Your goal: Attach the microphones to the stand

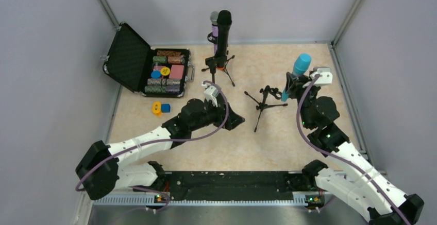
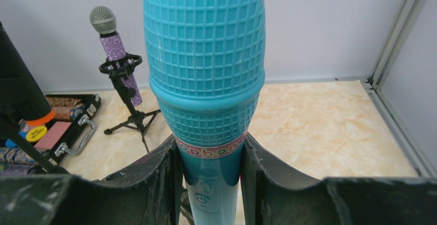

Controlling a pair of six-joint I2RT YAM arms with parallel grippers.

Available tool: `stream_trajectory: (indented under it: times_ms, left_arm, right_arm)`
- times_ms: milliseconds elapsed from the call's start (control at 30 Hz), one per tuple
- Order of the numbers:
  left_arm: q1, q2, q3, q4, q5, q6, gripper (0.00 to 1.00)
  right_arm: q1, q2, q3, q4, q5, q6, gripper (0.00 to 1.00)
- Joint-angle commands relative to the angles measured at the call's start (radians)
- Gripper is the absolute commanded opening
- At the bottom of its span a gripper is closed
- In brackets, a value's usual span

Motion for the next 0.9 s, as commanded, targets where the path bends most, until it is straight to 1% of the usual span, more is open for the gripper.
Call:
stream_trajectory:
  times_ms: [0,167,500,867]
  left_arm:
    - [0.002,0.006,0.035,0.044,0.021,-0.003,0.95]
    - [0.002,0.007,0.032,0.044,0.020,-0.003,0.96]
    - [0.002,0.020,0.039,0.048,0.034,0.000,0.95]
    - [0.002,0.023,0.030,0.054,0.026,-0.003,0.95]
  right_arm:
    - [0.002,0.018,0.011,0.141,0.037,0.010,0.00]
    - [-0.003,0.058,0.029,0.165,0.030,0.010,0.00]
    - [-0.026,0.117,-0.004,0.256,0.055,-0.003,0.00]
    - [-0.036,0.112,-0.096,0.234,0.021,0.045,0.00]
